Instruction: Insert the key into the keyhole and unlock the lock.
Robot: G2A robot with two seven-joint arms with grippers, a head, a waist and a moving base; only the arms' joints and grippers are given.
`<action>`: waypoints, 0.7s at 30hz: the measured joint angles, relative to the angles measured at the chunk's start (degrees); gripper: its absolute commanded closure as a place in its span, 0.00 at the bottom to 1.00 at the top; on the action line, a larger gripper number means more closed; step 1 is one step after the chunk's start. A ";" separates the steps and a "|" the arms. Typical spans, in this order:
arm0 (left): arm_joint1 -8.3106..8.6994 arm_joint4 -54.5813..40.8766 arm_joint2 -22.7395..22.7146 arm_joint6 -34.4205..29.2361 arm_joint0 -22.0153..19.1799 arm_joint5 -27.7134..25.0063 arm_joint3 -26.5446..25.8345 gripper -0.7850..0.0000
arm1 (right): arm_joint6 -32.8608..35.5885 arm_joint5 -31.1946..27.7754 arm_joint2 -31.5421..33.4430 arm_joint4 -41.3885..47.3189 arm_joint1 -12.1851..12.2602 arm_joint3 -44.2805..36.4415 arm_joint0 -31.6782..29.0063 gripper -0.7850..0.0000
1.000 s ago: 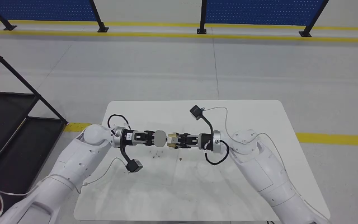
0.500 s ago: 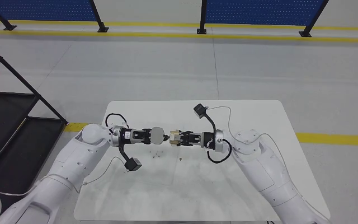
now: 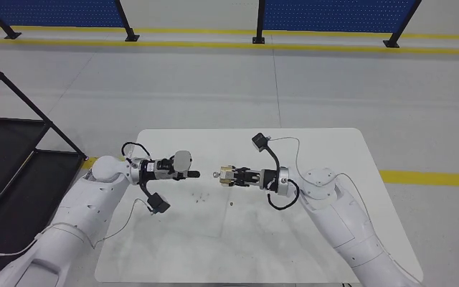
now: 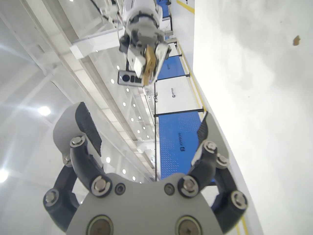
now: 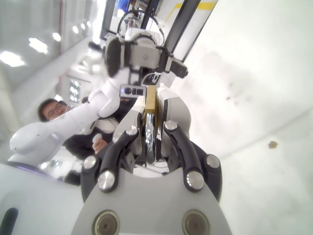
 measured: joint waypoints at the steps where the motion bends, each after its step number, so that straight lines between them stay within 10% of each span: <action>1: -0.09 -0.74 0.23 -0.33 -0.39 -2.85 0.53 0.00 | -0.05 0.00 0.00 0.14 0.00 0.03 -0.06 1.00; 14: -0.17 -1.91 0.48 -0.55 -0.49 -6.25 0.44 0.00 | -0.09 -0.01 0.00 0.26 0.01 0.06 -0.10 1.00; 21: 0.44 -7.56 -0.62 -4.94 -2.71 -31.43 -1.78 0.00 | -0.09 -0.01 0.00 0.26 0.01 0.06 -0.10 1.00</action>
